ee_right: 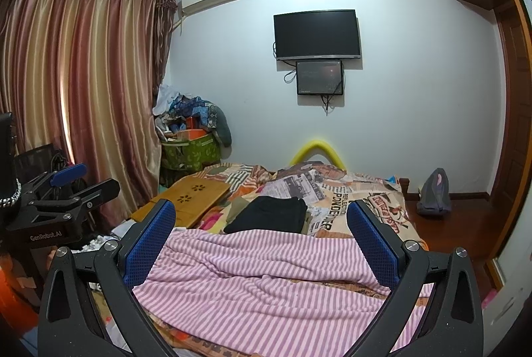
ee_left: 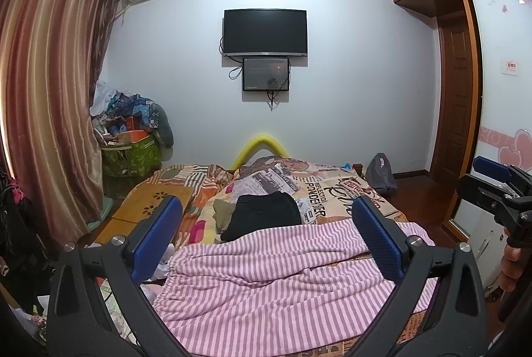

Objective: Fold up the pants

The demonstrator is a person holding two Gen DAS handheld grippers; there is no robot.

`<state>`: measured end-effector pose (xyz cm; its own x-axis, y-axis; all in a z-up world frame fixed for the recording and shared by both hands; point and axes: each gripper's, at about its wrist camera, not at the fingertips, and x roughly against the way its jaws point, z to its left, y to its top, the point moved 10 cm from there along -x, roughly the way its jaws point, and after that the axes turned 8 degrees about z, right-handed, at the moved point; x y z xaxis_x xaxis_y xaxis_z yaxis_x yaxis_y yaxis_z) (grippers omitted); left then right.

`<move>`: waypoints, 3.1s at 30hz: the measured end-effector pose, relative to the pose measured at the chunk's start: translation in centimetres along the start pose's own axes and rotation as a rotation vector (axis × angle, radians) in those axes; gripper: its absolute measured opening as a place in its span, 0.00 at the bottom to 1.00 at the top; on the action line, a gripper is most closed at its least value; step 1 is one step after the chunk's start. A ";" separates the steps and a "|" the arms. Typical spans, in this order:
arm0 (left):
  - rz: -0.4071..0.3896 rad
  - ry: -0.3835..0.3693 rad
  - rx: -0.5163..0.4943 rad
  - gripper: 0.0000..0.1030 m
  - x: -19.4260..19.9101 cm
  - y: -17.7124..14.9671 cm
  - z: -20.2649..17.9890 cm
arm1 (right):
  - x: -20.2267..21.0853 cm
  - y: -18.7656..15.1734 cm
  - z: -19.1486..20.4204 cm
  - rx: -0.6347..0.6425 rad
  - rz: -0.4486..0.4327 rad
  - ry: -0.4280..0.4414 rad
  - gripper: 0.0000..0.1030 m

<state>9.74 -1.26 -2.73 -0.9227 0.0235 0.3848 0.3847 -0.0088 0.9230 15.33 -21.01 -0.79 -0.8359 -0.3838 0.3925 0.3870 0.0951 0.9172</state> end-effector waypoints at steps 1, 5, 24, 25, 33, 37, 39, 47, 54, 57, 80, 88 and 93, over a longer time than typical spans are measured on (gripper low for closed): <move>-0.001 -0.001 0.000 1.00 0.0 0.0 0.0 | 0.0 0.0 0.0 0.001 0.000 -0.001 1.00; 0.000 -0.001 -0.001 1.00 -0.1 -0.1 -0.1 | 0.0 0.0 0.0 0.002 -0.002 -0.002 1.00; -0.004 -0.012 -0.005 1.00 -0.3 0.0 -0.4 | 0.1 -0.1 -0.3 -0.002 -0.005 -0.006 1.00; -0.004 -0.012 -0.004 1.00 -0.3 0.0 -0.5 | 0.2 -0.1 -0.3 -0.001 -0.007 -0.007 1.00; -0.006 -0.015 -0.002 1.00 -0.3 0.0 -0.4 | 0.1 -0.1 -0.4 0.000 -0.007 -0.007 1.00; -0.006 -0.014 -0.003 1.00 -0.4 0.0 -0.4 | 0.2 -0.1 -0.3 0.000 -0.007 -0.008 1.00; -0.005 -0.015 -0.003 1.00 -0.3 0.0 -0.3 | 0.1 -0.1 -0.3 0.001 -0.009 -0.010 1.00; -0.004 -0.015 -0.001 1.00 -0.4 -0.1 -0.4 | 0.1 0.0 -0.3 -0.001 -0.004 -0.007 1.00; -0.003 -0.015 -0.003 1.00 -0.6 -0.2 -0.5 | -0.6 -0.2 -0.4 -0.002 0.002 -0.006 1.00; -0.002 -0.022 0.003 1.00 -1.0 -0.4 0.0 | -1.3 -0.6 -0.3 0.002 0.012 -0.011 1.00; 0.339 0.210 0.077 1.00 -24.4 -4.7 19.3 | -17.5 -7.4 -10.4 -0.020 0.370 -0.119 1.00; 0.546 0.236 0.167 1.00 -35.9 -10.6 25.1 | -25.1 -8.1 -13.0 0.025 0.444 -0.131 0.99; 0.648 0.278 0.167 1.00 -41.1 -14.7 27.5 | -30.2 -10.2 -14.5 0.056 0.530 -0.143 0.99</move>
<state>42.70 25.37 -32.18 -0.4716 -0.1896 0.8612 0.8349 0.2183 0.5053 42.28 -23.65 -23.04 -0.5780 -0.1420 0.8036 0.7515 0.2913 0.5919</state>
